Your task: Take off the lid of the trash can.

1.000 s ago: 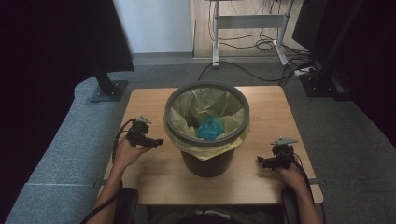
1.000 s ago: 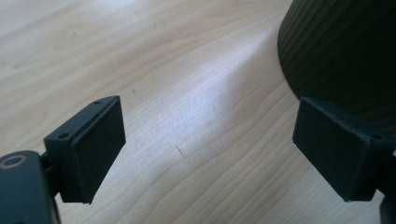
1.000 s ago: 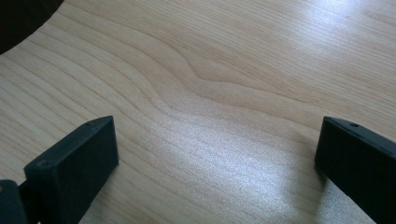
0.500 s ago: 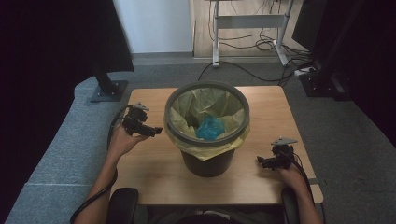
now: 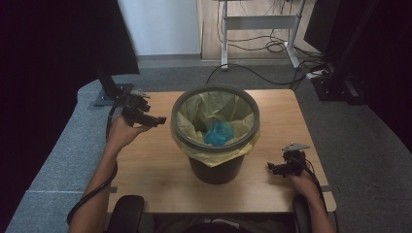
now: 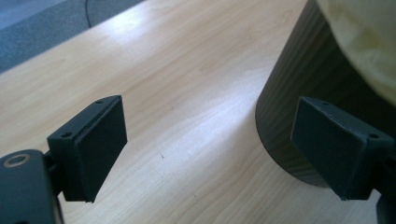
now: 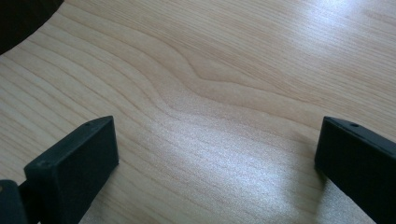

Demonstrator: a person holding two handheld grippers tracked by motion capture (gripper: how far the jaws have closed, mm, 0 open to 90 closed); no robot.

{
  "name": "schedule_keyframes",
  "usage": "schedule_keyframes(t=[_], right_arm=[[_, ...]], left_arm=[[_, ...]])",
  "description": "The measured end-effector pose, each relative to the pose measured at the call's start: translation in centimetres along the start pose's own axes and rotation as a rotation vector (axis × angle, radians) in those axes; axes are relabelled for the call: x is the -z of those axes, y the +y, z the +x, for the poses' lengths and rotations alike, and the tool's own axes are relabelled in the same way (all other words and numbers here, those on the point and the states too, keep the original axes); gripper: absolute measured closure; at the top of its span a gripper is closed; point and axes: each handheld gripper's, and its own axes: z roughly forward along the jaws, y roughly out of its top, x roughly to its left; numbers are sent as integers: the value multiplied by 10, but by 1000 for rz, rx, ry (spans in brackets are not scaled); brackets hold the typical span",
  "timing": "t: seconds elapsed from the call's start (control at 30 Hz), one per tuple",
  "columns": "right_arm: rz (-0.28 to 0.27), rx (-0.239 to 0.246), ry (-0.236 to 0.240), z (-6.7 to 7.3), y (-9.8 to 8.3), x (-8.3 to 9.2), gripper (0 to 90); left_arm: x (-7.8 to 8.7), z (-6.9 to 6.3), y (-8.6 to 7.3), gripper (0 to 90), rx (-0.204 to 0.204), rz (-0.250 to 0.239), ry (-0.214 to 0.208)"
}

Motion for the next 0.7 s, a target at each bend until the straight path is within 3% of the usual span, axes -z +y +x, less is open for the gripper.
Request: schedule_keyframes(t=[0.3,0.7], right_arm=[[0,0,0,0,0,0,0],[0,-1,1,0,0,0,0]], left_arm=[[21,3,31,127,-3,-39,4],[39,-11,77,148,-45,-45,-24]])
